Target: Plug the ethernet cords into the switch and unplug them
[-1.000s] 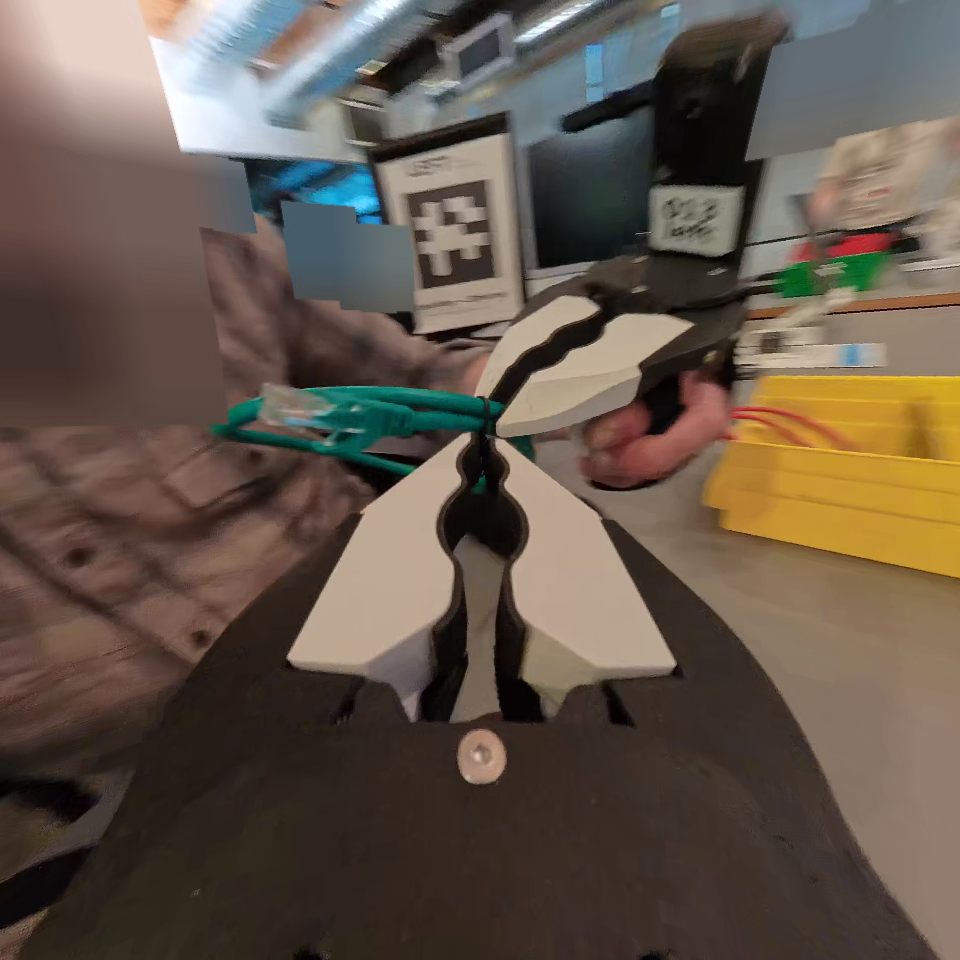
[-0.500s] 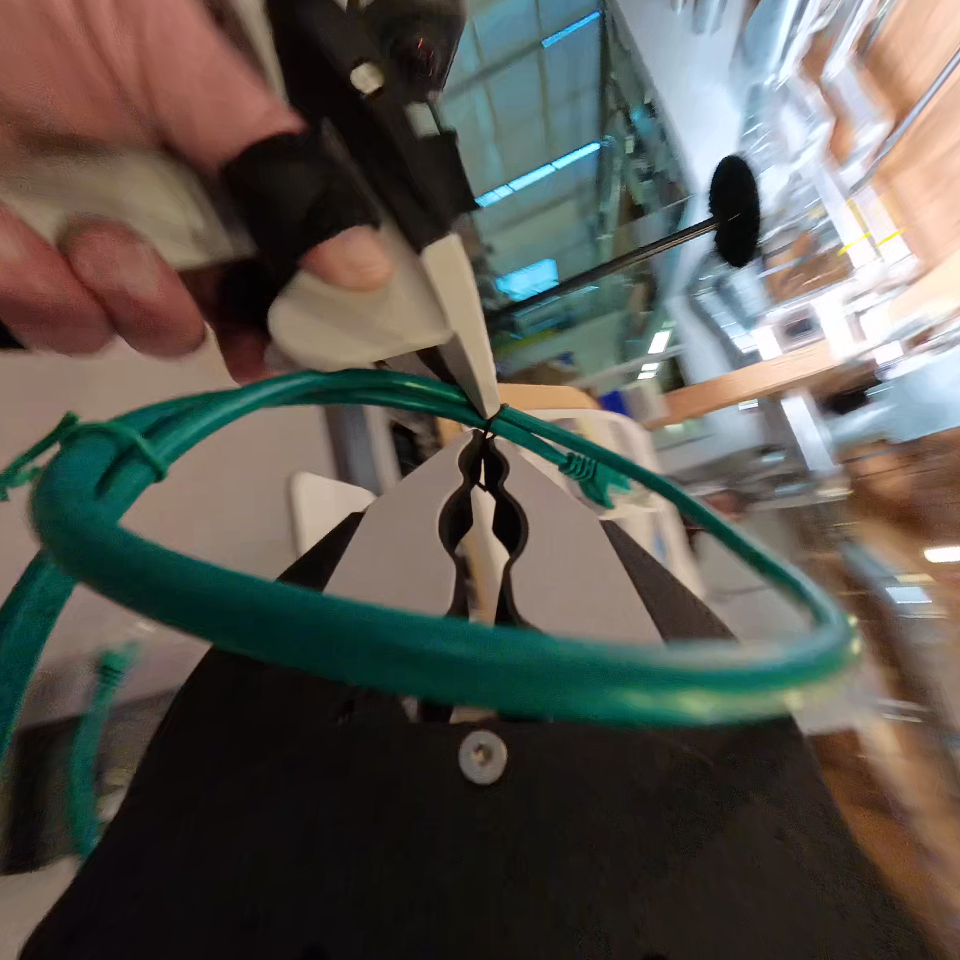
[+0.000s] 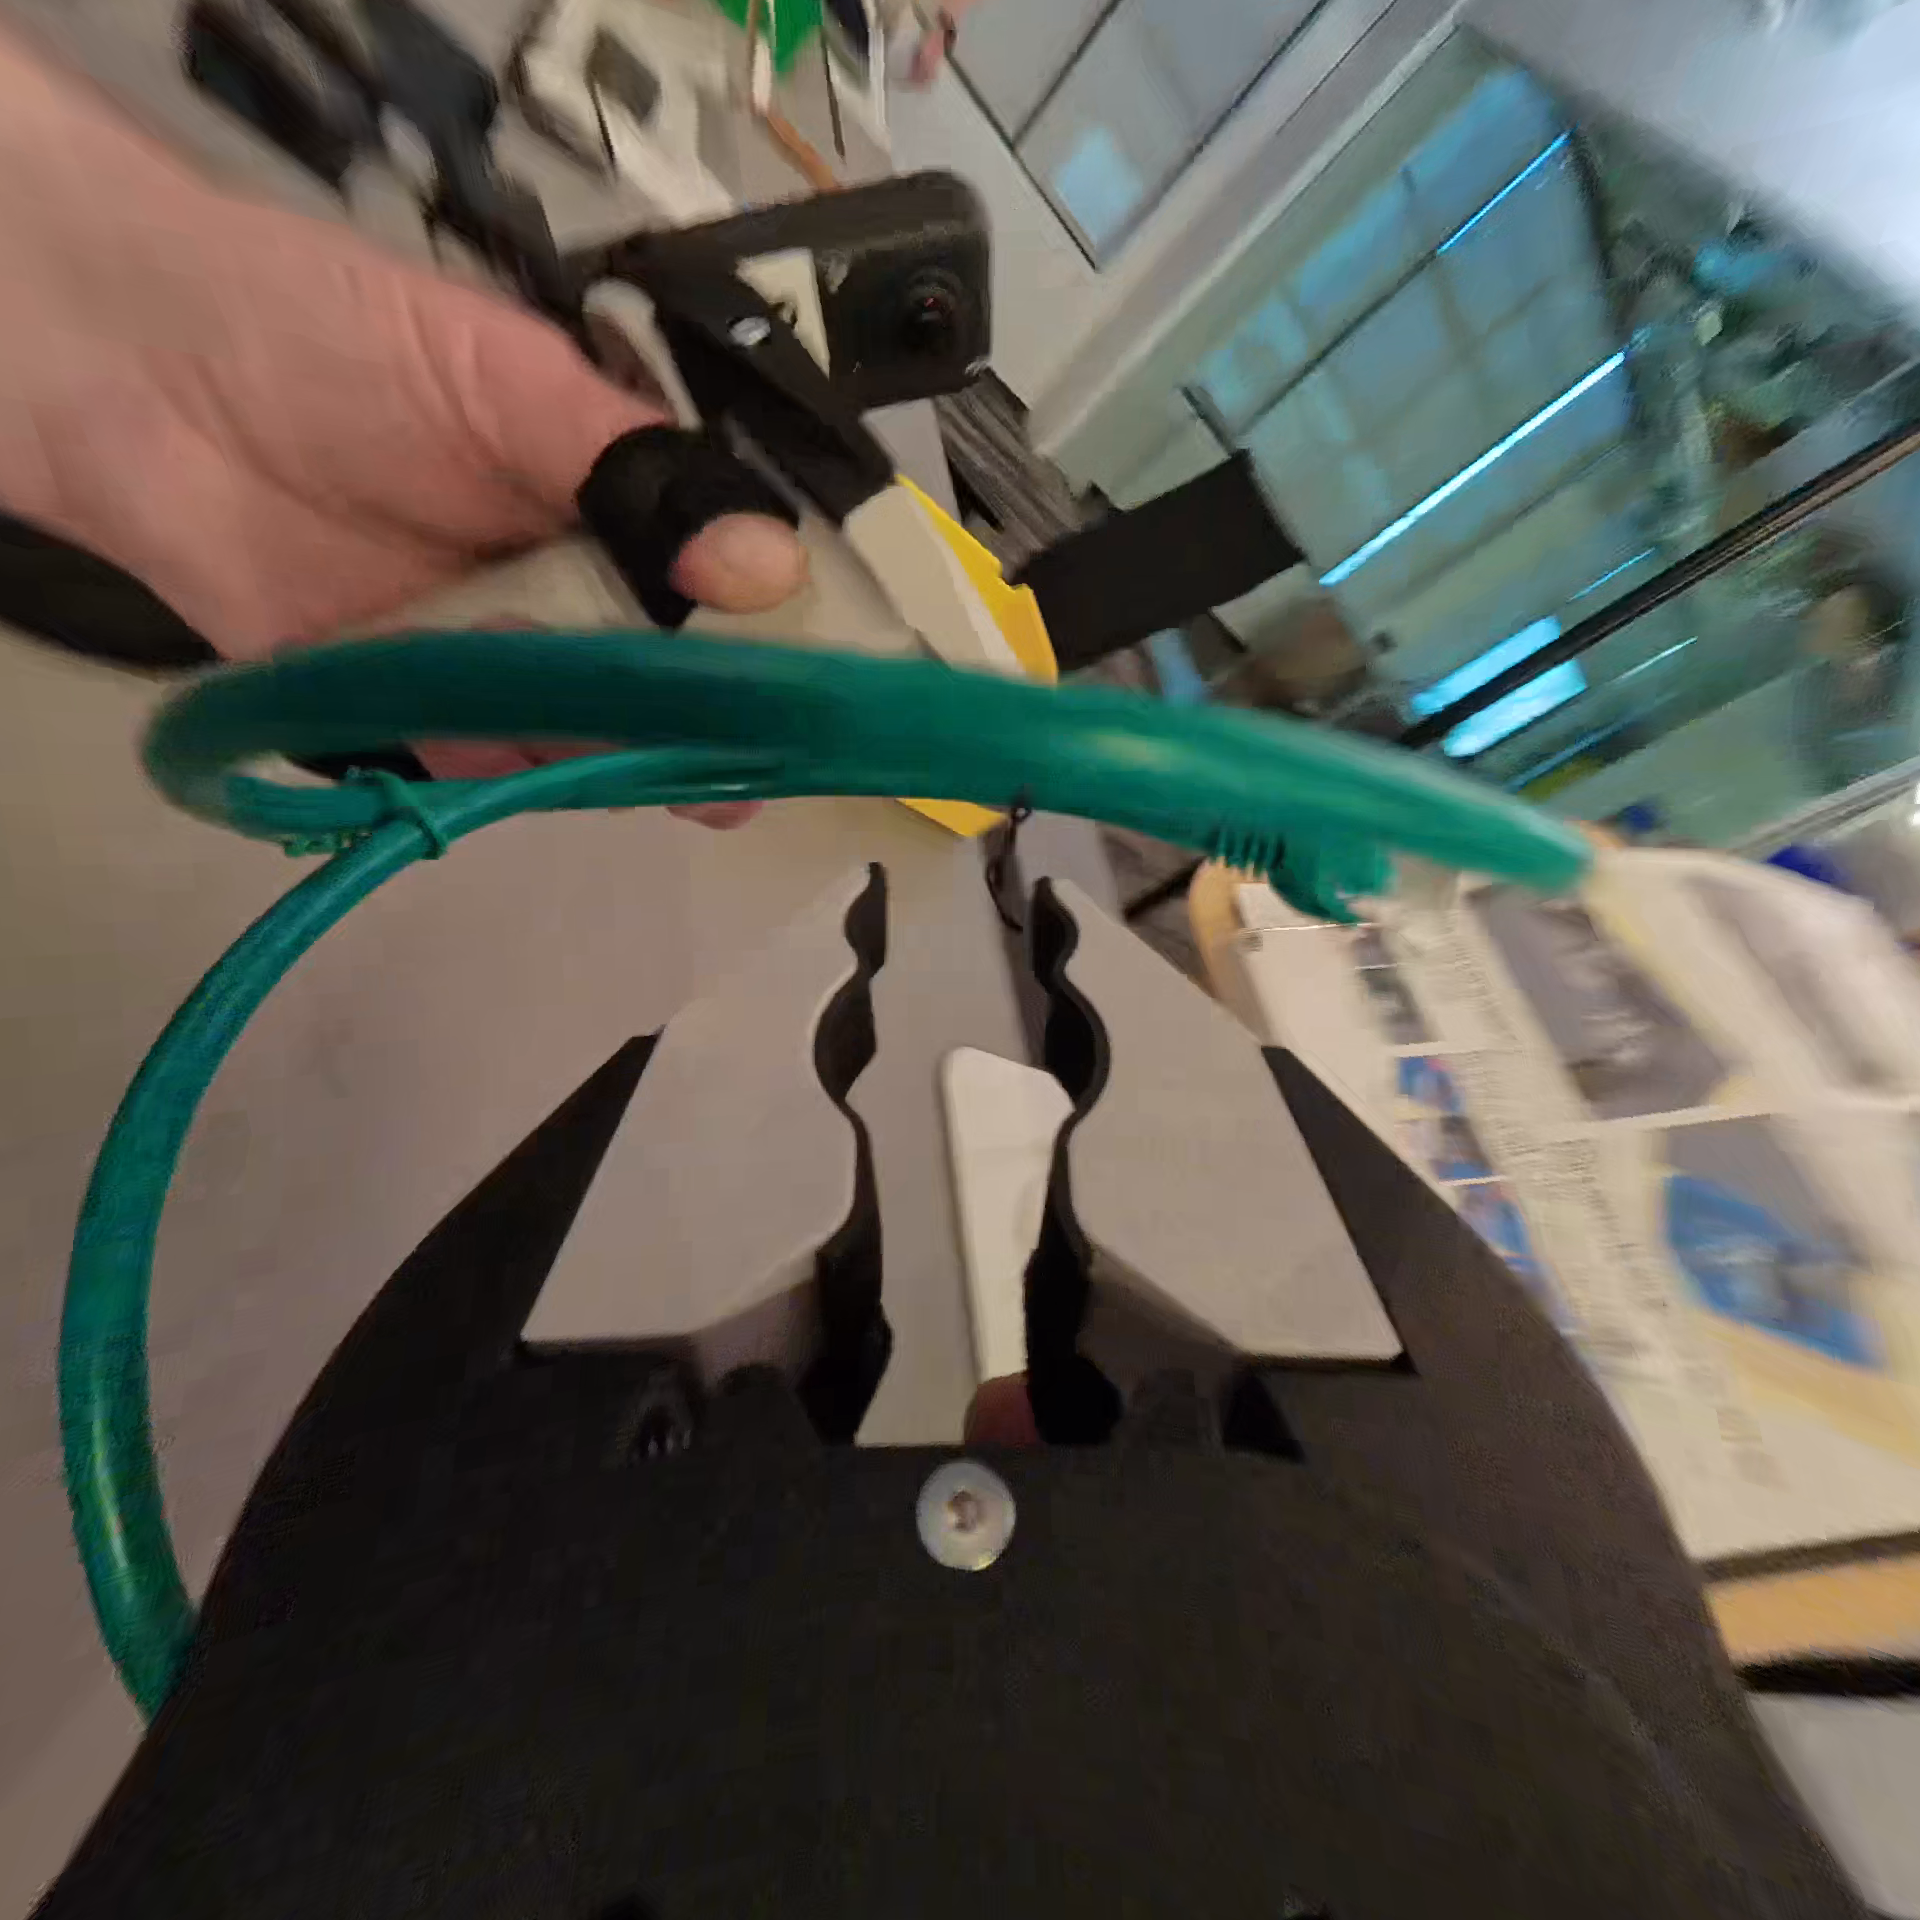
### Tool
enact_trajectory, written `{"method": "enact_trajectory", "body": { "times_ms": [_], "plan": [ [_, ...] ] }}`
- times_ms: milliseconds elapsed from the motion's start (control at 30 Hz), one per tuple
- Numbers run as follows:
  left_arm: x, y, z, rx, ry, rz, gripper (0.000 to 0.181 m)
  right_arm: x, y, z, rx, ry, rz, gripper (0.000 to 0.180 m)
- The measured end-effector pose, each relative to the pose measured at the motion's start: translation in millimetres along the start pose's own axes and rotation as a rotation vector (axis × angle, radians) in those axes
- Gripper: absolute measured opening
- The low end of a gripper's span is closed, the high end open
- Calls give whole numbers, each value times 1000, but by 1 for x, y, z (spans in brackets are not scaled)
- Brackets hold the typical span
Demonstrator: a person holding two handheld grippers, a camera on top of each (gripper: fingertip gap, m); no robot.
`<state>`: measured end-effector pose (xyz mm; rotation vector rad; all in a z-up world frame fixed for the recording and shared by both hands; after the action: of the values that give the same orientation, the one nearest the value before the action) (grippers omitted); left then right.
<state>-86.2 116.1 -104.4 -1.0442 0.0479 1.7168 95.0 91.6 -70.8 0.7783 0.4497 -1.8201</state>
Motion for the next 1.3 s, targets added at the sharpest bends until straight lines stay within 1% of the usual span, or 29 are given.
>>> {"method": "enact_trajectory", "body": {
  "times_ms": [33, 67, 100, 133, 200, 233, 300, 333, 367, 400, 433, 567, 633, 767, 867, 967, 1067, 1133, 1233, 1300],
  "plan": [
    [0, -1, 1, 24, 3, -38, 5, -5, 3, -4, -51, -117, 25, 33],
    [-1, -1, 2, 50, 3, -65, 5, -9, 6, -8, -109, -251, 93, 29],
    [-1, -1, 3, 69, -21, -67, 5, -14, 7, -14, -145, -400, 147, 29],
    [-2, -2, 4, 105, -37, -95, 5, -19, 8, -21, -177, -546, 199, 34],
    [-5, -3, 4, 182, -55, -173, 5, -25, 9, -35, -294, -814, 354, 26],
    [-6, -4, 3, 216, -85, -186, 5, -28, 8, -41, -347, -928, 412, 29],
    [-8, -6, 1, 297, -109, -258, 5, -29, 6, -52, -471, -1115, 563, 27],
    [-8, -6, 1, 308, -129, -265, 5, -28, 3, -56, -509, -1178, 616, 28],
    [-8, -7, 1, 321, -131, -288, 5, -26, 1, -59, -545, -1219, 670, 31],
    [-8, -7, 1, 332, -131, -316, 5, -23, -1, -60, -581, -1245, 722, 28],
    [-8, -8, 2, 334, -141, -324, 5, -21, -3, -60, -612, -1263, 757, 23],
    [-8, -10, 0, 354, -147, -374, 5, -13, -12, -59, -659, -1304, 837, 21],
    [-7, -11, -2, 362, -151, -399, 5, -11, -16, -61, -681, -1333, 843, 22],
    [-7, -12, -3, 362, -156, -428, 5, -6, -21, -67, -740, -1398, 869, 14],
    [-6, -13, -4, 362, -153, -432, 5, -1, -22, -66, -765, -1382, 878, 2],
    [-6, -12, -5, 356, -153, -439, 5, 0, -22, -63, -776, -1365, 861, 0],
    [-5, -12, -3, 336, -156, -429, 5, -1, -21, -62, -781, -1344, 804, 0],
    [-4, -10, -1, 317, -160, -409, 5, -2, -20, -61, -763, -1299, 727, 0],
    [1, -8, 3, 278, -159, -350, 5, -8, -14, -57, -683, -1156, 546, 0],
    [4, -6, 5, 239, -155, -289, 5, -12, -9, -52, -592, -1040, 407, 0]
  ]
}}
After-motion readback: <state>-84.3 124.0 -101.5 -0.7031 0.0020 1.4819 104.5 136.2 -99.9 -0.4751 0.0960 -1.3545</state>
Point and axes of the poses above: each gripper's, where its closed fingertips meet, y back along the fingers, z out of its top, x = y × z across the jaws, the point moved 10 cm from there along y, back along the fingers, and after that the axes turned 13 degrees about -x, right-handed, at the moved point
